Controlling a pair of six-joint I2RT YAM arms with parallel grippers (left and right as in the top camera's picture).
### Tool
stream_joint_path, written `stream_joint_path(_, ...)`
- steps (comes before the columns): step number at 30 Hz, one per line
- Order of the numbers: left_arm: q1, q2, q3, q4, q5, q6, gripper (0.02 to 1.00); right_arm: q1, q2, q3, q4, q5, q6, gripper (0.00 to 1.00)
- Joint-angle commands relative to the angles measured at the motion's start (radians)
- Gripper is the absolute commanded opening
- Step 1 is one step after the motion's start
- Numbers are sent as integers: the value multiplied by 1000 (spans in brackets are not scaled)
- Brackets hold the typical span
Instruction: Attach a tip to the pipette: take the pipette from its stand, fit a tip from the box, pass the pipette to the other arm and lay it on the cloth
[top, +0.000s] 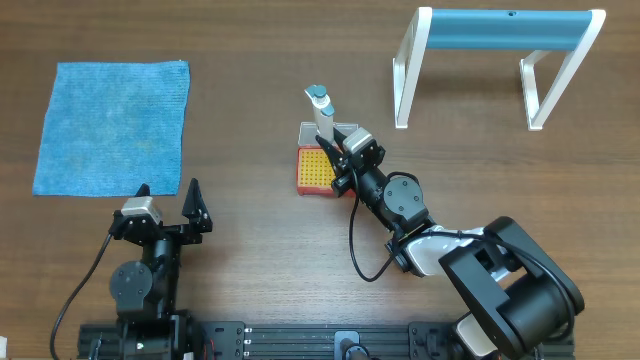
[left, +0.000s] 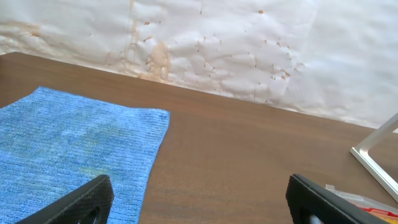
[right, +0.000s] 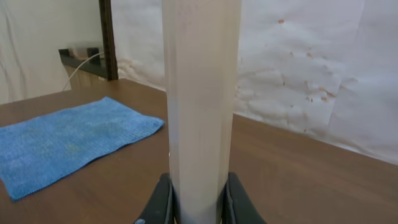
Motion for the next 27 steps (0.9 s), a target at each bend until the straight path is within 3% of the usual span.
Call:
stream_joint_path(1, 3, -5, -1, -9, -10, 16, 899, 8, 31, 21, 42, 13, -19, 75)
stream_joint_path(27, 3, -5, -1, -9, -10, 16, 899, 8, 82, -40, 115, -11, -18, 75)
